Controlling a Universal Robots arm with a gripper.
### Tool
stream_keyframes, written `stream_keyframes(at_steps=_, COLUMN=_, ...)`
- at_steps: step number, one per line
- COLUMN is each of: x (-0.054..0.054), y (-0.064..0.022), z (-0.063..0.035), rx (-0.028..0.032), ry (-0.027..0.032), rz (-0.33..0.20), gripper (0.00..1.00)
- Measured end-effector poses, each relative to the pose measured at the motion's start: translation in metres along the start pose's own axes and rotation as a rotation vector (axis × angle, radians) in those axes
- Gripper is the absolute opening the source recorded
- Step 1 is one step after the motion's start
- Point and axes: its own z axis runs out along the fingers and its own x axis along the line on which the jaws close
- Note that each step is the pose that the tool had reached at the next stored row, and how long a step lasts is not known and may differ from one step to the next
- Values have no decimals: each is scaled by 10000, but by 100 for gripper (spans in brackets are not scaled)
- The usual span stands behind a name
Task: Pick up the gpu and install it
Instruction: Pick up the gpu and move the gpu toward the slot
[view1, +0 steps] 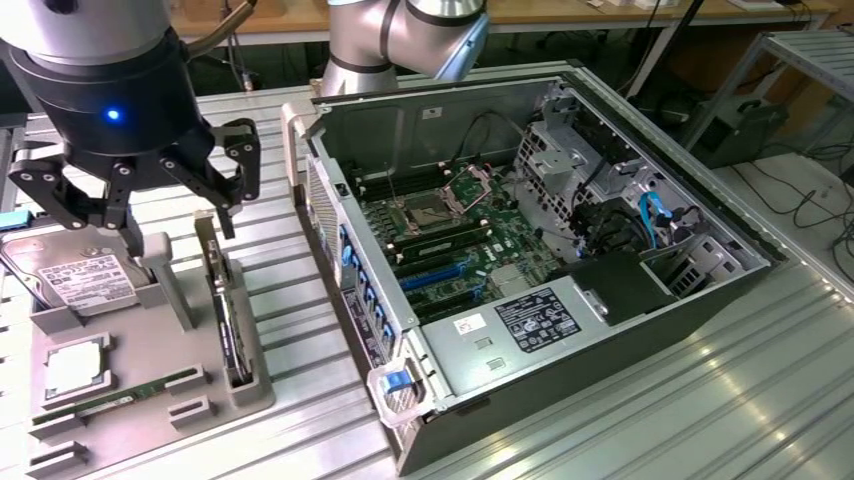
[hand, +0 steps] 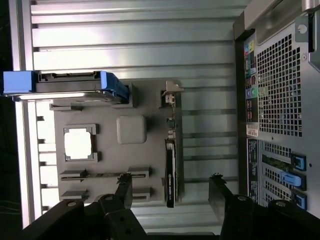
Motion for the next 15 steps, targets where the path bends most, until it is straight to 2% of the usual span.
stream_keyframes(at_steps=15, x=-1, y=-3, z=69, rx=-1, ry=-1, rz=-1, gripper=72)
